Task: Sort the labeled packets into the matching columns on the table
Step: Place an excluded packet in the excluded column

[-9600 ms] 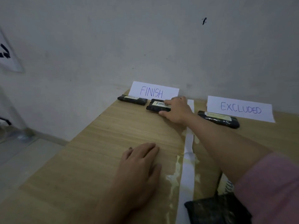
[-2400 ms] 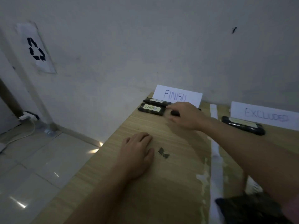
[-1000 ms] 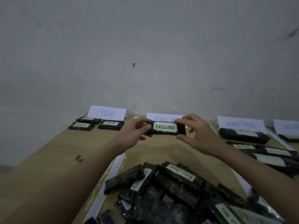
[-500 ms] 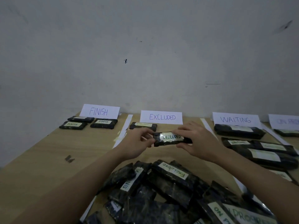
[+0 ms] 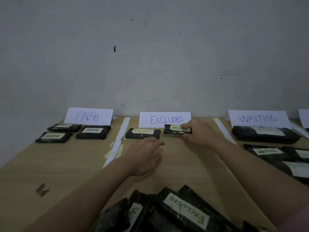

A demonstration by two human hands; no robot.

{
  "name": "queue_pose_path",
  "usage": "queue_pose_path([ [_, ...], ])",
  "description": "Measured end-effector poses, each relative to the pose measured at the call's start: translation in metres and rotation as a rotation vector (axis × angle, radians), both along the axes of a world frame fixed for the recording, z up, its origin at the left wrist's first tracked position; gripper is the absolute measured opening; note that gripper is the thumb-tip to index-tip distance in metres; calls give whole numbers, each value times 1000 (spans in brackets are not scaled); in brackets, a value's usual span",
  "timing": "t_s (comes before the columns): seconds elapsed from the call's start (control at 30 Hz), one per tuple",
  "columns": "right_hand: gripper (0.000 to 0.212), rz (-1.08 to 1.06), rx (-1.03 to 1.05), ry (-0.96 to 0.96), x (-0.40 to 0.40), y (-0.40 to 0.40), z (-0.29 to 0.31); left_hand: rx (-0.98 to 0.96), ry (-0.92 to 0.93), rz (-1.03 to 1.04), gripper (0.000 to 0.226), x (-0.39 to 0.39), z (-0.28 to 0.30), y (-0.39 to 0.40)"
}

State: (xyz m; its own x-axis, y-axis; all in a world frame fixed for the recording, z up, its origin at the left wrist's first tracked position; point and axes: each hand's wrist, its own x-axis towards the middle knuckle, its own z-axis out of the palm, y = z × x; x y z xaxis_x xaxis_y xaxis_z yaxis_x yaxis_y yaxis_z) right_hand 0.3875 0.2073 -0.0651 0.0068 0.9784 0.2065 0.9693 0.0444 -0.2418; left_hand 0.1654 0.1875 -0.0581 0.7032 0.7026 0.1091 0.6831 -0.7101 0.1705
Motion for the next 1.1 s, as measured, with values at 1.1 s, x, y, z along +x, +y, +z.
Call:
queue_pose_path([
  [1.1, 34, 351, -232, -13, -67, -184, 33, 30, 125, -64, 39, -47, 20, -104],
])
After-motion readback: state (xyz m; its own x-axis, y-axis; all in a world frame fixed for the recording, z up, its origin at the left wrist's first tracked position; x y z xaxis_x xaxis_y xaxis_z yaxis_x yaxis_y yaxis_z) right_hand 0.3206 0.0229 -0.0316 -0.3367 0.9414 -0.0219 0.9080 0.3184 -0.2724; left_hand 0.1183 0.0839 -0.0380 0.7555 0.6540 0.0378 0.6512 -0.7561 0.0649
